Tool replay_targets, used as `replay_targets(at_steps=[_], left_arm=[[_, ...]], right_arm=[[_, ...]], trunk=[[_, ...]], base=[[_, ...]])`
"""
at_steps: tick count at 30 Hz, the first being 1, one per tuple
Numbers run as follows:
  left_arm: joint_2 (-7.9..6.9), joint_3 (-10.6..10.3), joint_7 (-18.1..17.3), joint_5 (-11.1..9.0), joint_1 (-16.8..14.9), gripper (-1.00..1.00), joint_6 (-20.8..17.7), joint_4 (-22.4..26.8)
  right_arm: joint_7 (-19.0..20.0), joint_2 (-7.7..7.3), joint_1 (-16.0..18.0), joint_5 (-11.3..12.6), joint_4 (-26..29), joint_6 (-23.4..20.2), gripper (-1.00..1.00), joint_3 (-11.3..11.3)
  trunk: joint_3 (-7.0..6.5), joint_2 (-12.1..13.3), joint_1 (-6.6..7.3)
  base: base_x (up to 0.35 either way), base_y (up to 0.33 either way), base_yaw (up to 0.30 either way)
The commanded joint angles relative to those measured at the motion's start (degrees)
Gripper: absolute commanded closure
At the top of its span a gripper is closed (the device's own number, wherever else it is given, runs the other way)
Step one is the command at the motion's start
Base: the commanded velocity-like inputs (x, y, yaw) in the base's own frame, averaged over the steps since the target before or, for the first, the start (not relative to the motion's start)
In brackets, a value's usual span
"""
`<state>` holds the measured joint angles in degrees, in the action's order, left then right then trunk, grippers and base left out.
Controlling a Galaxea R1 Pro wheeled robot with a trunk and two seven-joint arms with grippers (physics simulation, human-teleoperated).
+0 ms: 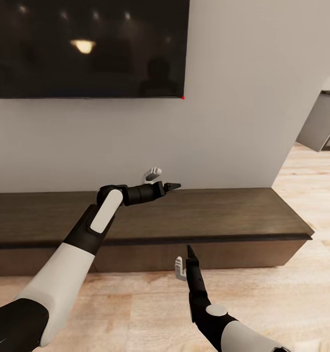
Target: Place each of the two pumpkins and all three candles from the living room inside a cabinet in the living room (use any cabinet), then make sure every cabinet is closed, and position the cauldron so it is next to a table in the living room.
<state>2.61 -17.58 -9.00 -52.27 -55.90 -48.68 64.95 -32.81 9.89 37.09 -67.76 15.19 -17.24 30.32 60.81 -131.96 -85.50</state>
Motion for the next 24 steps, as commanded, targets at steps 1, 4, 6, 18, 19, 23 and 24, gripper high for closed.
replay_targets(at_steps=[1,4,6,18,19,23,24], left_arm=[[0.01,0.00,0.00,-0.02,0.00,-1.00,0.00,0.00],[0.02,-0.02,0.00,-0.02,0.00,-1.00,0.01,0.00],[0.08,-0.01,0.00,-0.02,0.00,-1.00,0.00,0.00],[0.37,-0.08,0.02,-0.02,0.00,-1.00,0.02,-0.09],[0.37,-0.08,0.02,-0.02,0.00,-1.00,0.04,-0.09],[0.37,-0.09,0.03,-0.02,0.00,-1.00,0.05,-0.09],[0.37,-0.09,0.01,-0.02,0.00,-1.00,0.04,-0.09]], right_arm=[[-0.66,0.02,0.00,0.00,-0.03,0.00,-1.00,0.00],[-2.19,0.04,0.00,0.05,-0.06,-0.03,-1.00,0.00],[-2.83,0.09,0.00,0.07,-0.07,-0.06,-1.00,0.00],[-3.20,0.05,0.00,0.17,-0.08,-0.08,-1.00,0.00],[-3.19,0.05,0.00,0.17,-0.08,-0.08,-1.00,0.00],[-3.18,0.05,0.00,0.17,-0.08,-0.08,-1.00,-0.01],[-3.20,0.05,0.00,0.17,-0.08,-0.08,-1.00,-0.02]], trunk=[[0.18,-0.42,-0.22],[0.72,-1.62,-0.88],[1.08,-2.42,-1.32],[3.24,-7.23,-3.96],[3.42,-7.64,-4.18],[4.13,-9.24,-5.06],[4.31,-9.64,-5.28]], base=[[0.000,0.000,0.000],[0.000,0.000,0.000],[0.000,0.000,0.000],[0.000,0.000,0.000],[0.000,0.000,0.000],[0.000,0.000,0.000],[0.000,0.000,0.000]])
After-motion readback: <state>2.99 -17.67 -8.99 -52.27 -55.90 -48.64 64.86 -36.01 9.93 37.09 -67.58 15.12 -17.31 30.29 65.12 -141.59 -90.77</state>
